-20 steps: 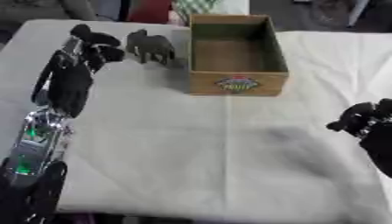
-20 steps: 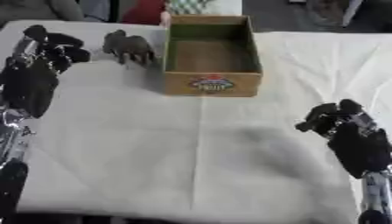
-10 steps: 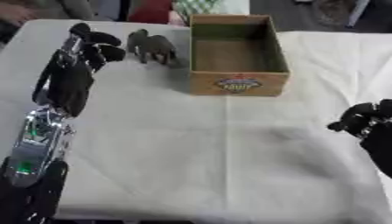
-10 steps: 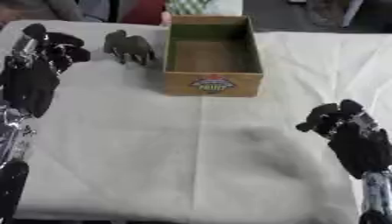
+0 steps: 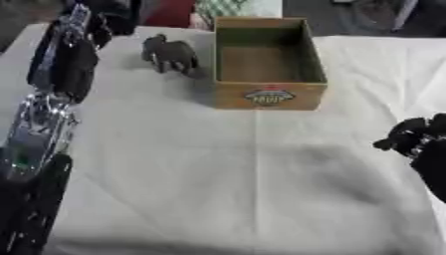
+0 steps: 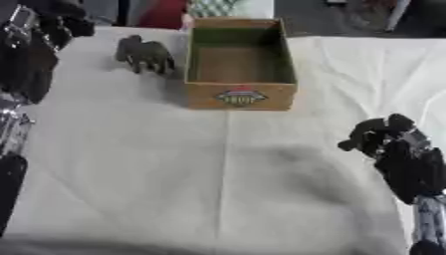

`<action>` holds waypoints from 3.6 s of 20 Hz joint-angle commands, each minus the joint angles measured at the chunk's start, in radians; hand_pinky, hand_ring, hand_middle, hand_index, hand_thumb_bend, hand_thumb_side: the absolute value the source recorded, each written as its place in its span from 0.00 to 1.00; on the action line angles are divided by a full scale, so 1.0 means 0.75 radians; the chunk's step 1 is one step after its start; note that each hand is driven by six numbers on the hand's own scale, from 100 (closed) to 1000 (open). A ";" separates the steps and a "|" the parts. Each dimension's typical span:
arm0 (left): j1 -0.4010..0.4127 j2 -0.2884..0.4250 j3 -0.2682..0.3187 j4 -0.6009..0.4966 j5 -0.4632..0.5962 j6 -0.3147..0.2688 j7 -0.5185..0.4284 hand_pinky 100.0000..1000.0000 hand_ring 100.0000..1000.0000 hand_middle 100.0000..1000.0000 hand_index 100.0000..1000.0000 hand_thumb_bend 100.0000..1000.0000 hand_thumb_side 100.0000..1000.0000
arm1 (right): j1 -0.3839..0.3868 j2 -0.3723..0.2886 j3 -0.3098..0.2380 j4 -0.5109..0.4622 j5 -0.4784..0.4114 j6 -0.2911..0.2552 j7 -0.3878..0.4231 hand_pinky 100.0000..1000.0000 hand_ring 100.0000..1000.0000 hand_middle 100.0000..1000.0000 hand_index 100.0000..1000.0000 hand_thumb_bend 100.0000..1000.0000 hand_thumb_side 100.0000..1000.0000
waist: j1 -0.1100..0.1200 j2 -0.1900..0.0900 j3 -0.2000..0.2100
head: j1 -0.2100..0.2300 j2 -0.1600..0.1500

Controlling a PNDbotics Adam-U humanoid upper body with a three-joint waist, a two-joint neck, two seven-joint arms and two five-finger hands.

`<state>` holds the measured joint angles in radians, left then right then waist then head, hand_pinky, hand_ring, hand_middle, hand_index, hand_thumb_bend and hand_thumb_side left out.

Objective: Pick up objects on the table and place them in the box.

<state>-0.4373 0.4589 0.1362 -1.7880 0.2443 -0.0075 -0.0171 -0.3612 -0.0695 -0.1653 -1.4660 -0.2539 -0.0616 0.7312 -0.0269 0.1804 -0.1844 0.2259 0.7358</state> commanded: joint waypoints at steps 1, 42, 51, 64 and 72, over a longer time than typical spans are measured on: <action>-0.114 0.102 0.023 0.130 0.009 -0.020 0.045 0.70 0.60 0.57 0.62 0.00 0.72 | -0.024 -0.019 0.007 -0.009 -0.003 -0.005 0.008 0.64 0.49 0.50 0.63 0.00 0.82 | 0.000 -0.012 -0.010 | 0.000 -0.024; -0.786 0.156 -0.176 1.417 -1.811 -0.434 -0.305 0.72 0.71 0.71 0.79 0.35 0.39 | -0.026 -0.013 0.043 0.027 0.021 -0.014 0.045 0.64 0.49 0.50 0.62 0.00 0.84 | 0.017 -0.023 -0.128 | 0.032 -0.053; -0.777 0.149 -0.173 1.427 -1.927 -0.372 -0.300 0.71 0.70 0.70 0.79 0.39 0.25 | -0.028 -0.014 0.042 0.032 0.022 -0.018 0.046 0.64 0.49 0.50 0.62 0.00 0.84 | 0.014 -0.018 -0.128 | 0.030 -0.056; -0.740 0.142 -0.165 1.469 -1.989 -0.348 -0.228 0.65 0.54 0.53 0.67 0.34 0.07 | -0.030 -0.014 0.040 0.038 0.024 -0.021 0.047 0.64 0.49 0.50 0.62 0.00 0.85 | 0.012 -0.010 -0.126 | 0.026 -0.062; -0.736 0.149 -0.161 1.454 -1.934 -0.370 -0.168 0.58 0.39 0.36 0.50 0.11 0.06 | -0.031 -0.014 0.038 0.041 0.027 -0.024 0.047 0.64 0.49 0.50 0.62 0.00 0.85 | 0.009 -0.011 -0.119 | 0.024 -0.061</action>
<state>-0.9687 0.5448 0.0072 -0.6727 -1.2202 -0.2802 -0.1506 -0.3695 -0.0668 -0.1349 -1.4273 -0.2376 -0.0766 0.7672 -0.0211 0.1883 -0.2741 0.2445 0.6980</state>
